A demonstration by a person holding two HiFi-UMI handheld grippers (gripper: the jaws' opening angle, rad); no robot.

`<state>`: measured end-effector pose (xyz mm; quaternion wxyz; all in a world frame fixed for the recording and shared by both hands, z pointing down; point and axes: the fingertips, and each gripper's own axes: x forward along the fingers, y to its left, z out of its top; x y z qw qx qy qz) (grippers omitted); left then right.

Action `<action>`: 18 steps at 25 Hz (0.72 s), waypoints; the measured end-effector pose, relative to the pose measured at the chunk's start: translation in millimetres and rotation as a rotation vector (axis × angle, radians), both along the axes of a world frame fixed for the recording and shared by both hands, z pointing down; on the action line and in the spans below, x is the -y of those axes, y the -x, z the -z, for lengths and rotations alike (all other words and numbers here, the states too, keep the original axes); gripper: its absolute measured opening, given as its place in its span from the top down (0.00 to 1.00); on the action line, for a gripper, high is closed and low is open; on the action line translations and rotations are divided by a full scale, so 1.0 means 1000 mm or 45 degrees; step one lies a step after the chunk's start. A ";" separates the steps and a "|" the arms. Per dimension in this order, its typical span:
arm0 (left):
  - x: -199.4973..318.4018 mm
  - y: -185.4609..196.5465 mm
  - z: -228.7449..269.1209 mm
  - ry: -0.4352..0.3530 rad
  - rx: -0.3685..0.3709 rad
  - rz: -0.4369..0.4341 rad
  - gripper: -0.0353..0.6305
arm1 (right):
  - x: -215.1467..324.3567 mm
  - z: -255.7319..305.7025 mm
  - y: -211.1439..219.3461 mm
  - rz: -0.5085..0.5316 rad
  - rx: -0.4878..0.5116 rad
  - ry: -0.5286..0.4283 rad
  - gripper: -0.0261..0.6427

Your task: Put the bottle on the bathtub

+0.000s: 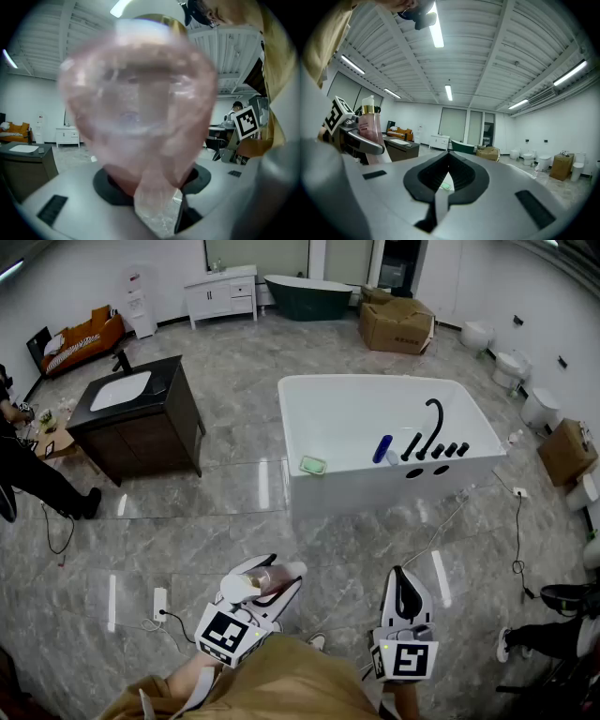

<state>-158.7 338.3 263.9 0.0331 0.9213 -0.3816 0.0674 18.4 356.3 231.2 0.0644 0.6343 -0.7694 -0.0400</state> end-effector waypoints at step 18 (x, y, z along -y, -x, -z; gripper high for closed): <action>0.022 0.018 -0.018 0.015 -0.013 -0.025 0.59 | 0.025 -0.011 0.009 -0.045 -0.049 0.042 0.95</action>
